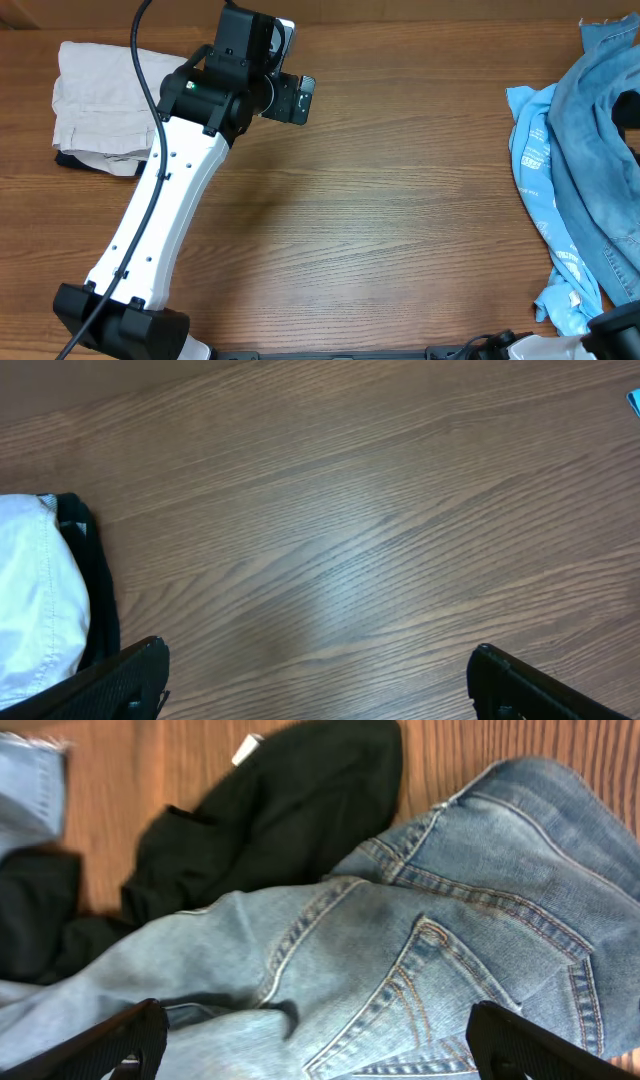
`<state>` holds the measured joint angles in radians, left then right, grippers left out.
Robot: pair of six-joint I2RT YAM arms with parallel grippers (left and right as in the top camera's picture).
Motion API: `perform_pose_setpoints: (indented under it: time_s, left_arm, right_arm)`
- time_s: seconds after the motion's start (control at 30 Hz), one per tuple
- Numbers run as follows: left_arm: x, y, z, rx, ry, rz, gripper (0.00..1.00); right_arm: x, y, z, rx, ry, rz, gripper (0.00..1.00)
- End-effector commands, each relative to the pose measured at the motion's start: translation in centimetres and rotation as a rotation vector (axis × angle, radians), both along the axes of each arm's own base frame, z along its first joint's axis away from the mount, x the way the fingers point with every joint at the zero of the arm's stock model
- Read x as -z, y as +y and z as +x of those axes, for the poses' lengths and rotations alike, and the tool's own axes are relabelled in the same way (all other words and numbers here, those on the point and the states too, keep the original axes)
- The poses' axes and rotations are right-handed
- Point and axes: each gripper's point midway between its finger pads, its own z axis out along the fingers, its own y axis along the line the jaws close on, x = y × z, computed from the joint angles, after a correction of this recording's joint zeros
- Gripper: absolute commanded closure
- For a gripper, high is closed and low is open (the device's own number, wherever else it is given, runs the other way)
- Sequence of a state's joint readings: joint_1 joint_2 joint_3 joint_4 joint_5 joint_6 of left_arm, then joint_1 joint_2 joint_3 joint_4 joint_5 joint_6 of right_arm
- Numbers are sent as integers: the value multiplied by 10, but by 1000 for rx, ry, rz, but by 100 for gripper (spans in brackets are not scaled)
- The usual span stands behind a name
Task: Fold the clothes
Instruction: 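Reach the right gripper into the clothes pile and grasp the light-blue jeans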
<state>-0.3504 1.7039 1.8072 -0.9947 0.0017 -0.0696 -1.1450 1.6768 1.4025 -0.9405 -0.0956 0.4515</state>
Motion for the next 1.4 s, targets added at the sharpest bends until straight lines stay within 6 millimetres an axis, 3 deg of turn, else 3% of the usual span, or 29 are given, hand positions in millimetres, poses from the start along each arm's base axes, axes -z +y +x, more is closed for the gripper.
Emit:
perform_pose_setpoints:
  time_s: [0.0,0.1,0.27,0.4,0.5,0.77,0.8,0.87,0.9,0.97,1.1,1.2,1.27,1.37]
  left_arm:
    - [4,-3,7,19,-7,22,2]
    - [12,-4,8,66,0,63,2]
    - [15,-2,6,105,5,102,0]
    - [15,-2,5,105,7,103,0]
    - [15,-2,5,106,7,103,0]
    - [17,-1,4,105,16,105,0]
    - [17,-1,3,106,17,106,0]
    - [17,-1,3,105,18,106,0]
    - [17,-1,3,105,18,105,0]
    - [17,-1,3,105,18,106,0]
    - [15,-2,6,104,4,100,0]
    - [12,-4,9,92,-10,83,0]
    - [12,-3,10,87,-10,80,0]
    - [5,-4,11,85,-27,74,0]
  right_arm:
    - [7,-8,-5,5,43,-6,0]
    - [19,-14,-22,44,148,-13,0]
    - [40,-17,-26,6,208,13,0]
    - [40,-21,-10,-126,166,-18,0]
    - [44,-20,-9,-162,169,-23,1]
    - [84,-2,-9,-211,151,11,17]
    - [86,-2,-9,-211,149,9,21]
    - [86,-3,-5,-213,128,2,60]
    - [85,-3,-1,-219,111,1,74]
    - [78,-5,12,-231,37,-6,96]
    - [40,-9,48,-290,-131,-32,96]
    - [13,-8,60,-292,-151,-42,96]
    - [-7,3,75,-338,-185,-45,96]
    - [-50,34,108,-493,-235,-94,96]
